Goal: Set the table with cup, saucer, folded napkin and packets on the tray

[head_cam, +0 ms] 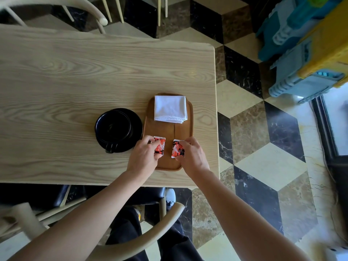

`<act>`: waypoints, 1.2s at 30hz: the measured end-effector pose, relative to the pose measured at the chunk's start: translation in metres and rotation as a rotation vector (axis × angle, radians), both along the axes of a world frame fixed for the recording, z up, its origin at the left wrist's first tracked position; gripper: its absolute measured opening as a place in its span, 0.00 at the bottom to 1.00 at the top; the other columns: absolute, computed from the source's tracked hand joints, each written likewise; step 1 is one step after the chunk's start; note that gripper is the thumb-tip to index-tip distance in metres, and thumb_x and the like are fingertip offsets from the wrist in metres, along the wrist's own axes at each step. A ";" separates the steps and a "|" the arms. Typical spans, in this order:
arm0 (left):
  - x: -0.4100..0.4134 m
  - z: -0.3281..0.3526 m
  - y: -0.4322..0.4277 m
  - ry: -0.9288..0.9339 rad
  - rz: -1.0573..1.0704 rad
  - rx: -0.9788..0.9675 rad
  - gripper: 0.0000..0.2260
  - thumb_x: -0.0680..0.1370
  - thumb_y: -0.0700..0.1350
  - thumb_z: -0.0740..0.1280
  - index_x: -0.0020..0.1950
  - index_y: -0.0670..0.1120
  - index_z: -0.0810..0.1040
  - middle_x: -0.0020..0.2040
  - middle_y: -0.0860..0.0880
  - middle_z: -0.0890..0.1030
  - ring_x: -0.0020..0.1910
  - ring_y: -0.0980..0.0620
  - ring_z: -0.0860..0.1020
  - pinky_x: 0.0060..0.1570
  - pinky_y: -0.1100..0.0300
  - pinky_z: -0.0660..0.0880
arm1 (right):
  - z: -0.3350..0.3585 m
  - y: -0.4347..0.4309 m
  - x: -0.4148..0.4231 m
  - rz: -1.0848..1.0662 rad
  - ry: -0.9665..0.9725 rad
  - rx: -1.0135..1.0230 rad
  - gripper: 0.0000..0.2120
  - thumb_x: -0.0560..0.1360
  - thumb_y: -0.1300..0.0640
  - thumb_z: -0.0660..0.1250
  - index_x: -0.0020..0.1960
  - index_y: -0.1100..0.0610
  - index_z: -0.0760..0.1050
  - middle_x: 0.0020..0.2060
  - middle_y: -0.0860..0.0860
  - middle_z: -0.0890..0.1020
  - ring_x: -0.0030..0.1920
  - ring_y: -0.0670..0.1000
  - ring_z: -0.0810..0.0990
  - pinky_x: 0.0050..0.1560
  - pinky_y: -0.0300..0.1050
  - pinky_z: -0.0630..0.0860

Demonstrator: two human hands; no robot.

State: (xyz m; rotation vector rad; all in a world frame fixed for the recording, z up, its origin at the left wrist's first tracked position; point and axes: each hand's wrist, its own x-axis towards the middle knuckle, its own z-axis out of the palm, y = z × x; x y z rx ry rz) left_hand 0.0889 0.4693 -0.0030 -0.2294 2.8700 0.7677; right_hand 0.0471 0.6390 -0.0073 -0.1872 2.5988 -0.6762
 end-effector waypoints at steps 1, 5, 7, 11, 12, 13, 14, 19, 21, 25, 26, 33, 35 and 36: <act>0.000 0.000 0.000 0.001 -0.002 0.005 0.21 0.71 0.41 0.74 0.63 0.47 0.79 0.58 0.48 0.77 0.54 0.46 0.77 0.57 0.53 0.76 | 0.000 0.000 0.000 0.000 0.002 -0.001 0.21 0.71 0.58 0.75 0.63 0.57 0.76 0.61 0.52 0.73 0.56 0.57 0.78 0.56 0.52 0.77; 0.000 -0.001 -0.001 0.001 0.000 0.020 0.21 0.71 0.41 0.74 0.63 0.47 0.78 0.58 0.48 0.77 0.55 0.46 0.77 0.58 0.53 0.76 | 0.000 0.000 0.000 -0.001 0.002 0.007 0.21 0.71 0.58 0.75 0.63 0.58 0.75 0.61 0.52 0.72 0.55 0.57 0.78 0.55 0.52 0.78; 0.000 -0.002 -0.001 0.003 -0.007 0.020 0.21 0.71 0.41 0.74 0.63 0.47 0.78 0.59 0.48 0.77 0.55 0.46 0.77 0.58 0.52 0.75 | 0.000 -0.001 -0.001 0.000 -0.004 0.012 0.21 0.71 0.59 0.75 0.63 0.58 0.75 0.62 0.52 0.72 0.55 0.57 0.79 0.55 0.52 0.78; 0.002 -0.001 -0.002 0.011 -0.017 0.017 0.21 0.71 0.41 0.74 0.63 0.47 0.78 0.59 0.48 0.77 0.55 0.46 0.77 0.58 0.52 0.76 | 0.000 -0.001 0.000 0.007 0.007 0.005 0.21 0.71 0.59 0.75 0.63 0.58 0.75 0.62 0.52 0.72 0.54 0.58 0.79 0.55 0.54 0.79; 0.002 -0.001 -0.002 0.012 -0.017 0.018 0.21 0.71 0.41 0.74 0.63 0.47 0.78 0.59 0.48 0.77 0.56 0.46 0.77 0.58 0.52 0.76 | 0.000 -0.001 0.001 0.010 0.011 0.008 0.21 0.71 0.59 0.75 0.63 0.58 0.75 0.62 0.52 0.72 0.54 0.58 0.79 0.54 0.54 0.79; 0.002 -0.002 -0.002 0.013 -0.017 0.018 0.21 0.71 0.41 0.74 0.64 0.47 0.78 0.59 0.48 0.77 0.56 0.46 0.77 0.59 0.52 0.75 | -0.001 -0.001 0.000 0.013 0.014 0.011 0.22 0.71 0.59 0.75 0.63 0.58 0.75 0.62 0.52 0.72 0.54 0.58 0.79 0.54 0.54 0.79; 0.003 -0.002 -0.002 0.014 -0.016 0.020 0.21 0.71 0.41 0.74 0.64 0.47 0.78 0.60 0.48 0.77 0.56 0.46 0.77 0.59 0.52 0.75 | -0.001 -0.001 0.000 0.016 0.015 0.013 0.22 0.71 0.59 0.75 0.63 0.58 0.75 0.62 0.52 0.72 0.54 0.58 0.79 0.54 0.54 0.80; 0.005 -0.004 0.000 0.014 0.004 0.047 0.20 0.71 0.41 0.74 0.63 0.46 0.79 0.59 0.47 0.77 0.56 0.46 0.77 0.59 0.50 0.75 | -0.004 -0.001 -0.004 0.034 0.013 0.010 0.23 0.70 0.59 0.76 0.63 0.57 0.74 0.61 0.53 0.72 0.54 0.58 0.79 0.53 0.54 0.80; 0.006 -0.004 0.000 0.024 0.001 0.055 0.20 0.71 0.40 0.74 0.63 0.46 0.78 0.59 0.47 0.77 0.56 0.45 0.77 0.59 0.50 0.75 | -0.003 -0.001 -0.004 0.032 0.011 -0.004 0.24 0.70 0.59 0.76 0.64 0.57 0.74 0.61 0.53 0.72 0.55 0.57 0.78 0.53 0.53 0.79; 0.008 -0.001 -0.001 0.021 -0.015 0.046 0.20 0.71 0.40 0.74 0.63 0.44 0.78 0.59 0.47 0.77 0.56 0.45 0.77 0.59 0.51 0.75 | 0.000 0.001 -0.002 -0.013 0.028 -0.054 0.25 0.70 0.59 0.76 0.65 0.56 0.73 0.61 0.53 0.73 0.53 0.54 0.77 0.50 0.43 0.75; 0.008 0.000 -0.002 0.026 -0.020 0.051 0.21 0.70 0.40 0.74 0.63 0.44 0.78 0.59 0.46 0.77 0.56 0.45 0.77 0.59 0.52 0.75 | 0.003 0.003 0.000 -0.023 0.037 -0.060 0.25 0.70 0.59 0.75 0.65 0.56 0.73 0.61 0.52 0.73 0.52 0.53 0.77 0.50 0.42 0.73; 0.016 0.038 -0.010 0.064 -0.083 0.022 0.19 0.71 0.39 0.73 0.60 0.43 0.77 0.55 0.48 0.75 0.54 0.48 0.77 0.57 0.57 0.73 | 0.046 0.008 0.022 -0.023 0.022 -0.016 0.20 0.73 0.61 0.68 0.64 0.54 0.75 0.57 0.52 0.74 0.53 0.55 0.78 0.52 0.48 0.78; 0.021 0.057 -0.013 0.077 -0.109 -0.003 0.17 0.72 0.40 0.72 0.61 0.43 0.77 0.56 0.48 0.76 0.54 0.48 0.77 0.57 0.56 0.74 | 0.064 0.006 0.032 -0.007 -0.001 0.019 0.18 0.74 0.60 0.65 0.63 0.53 0.75 0.57 0.52 0.76 0.52 0.56 0.79 0.52 0.52 0.79; 0.023 0.068 -0.015 0.080 -0.132 -0.012 0.16 0.73 0.41 0.71 0.61 0.44 0.77 0.56 0.48 0.76 0.54 0.48 0.77 0.56 0.54 0.75 | 0.073 0.005 0.037 0.004 -0.013 0.040 0.17 0.74 0.59 0.63 0.62 0.53 0.76 0.56 0.53 0.77 0.51 0.56 0.79 0.51 0.51 0.79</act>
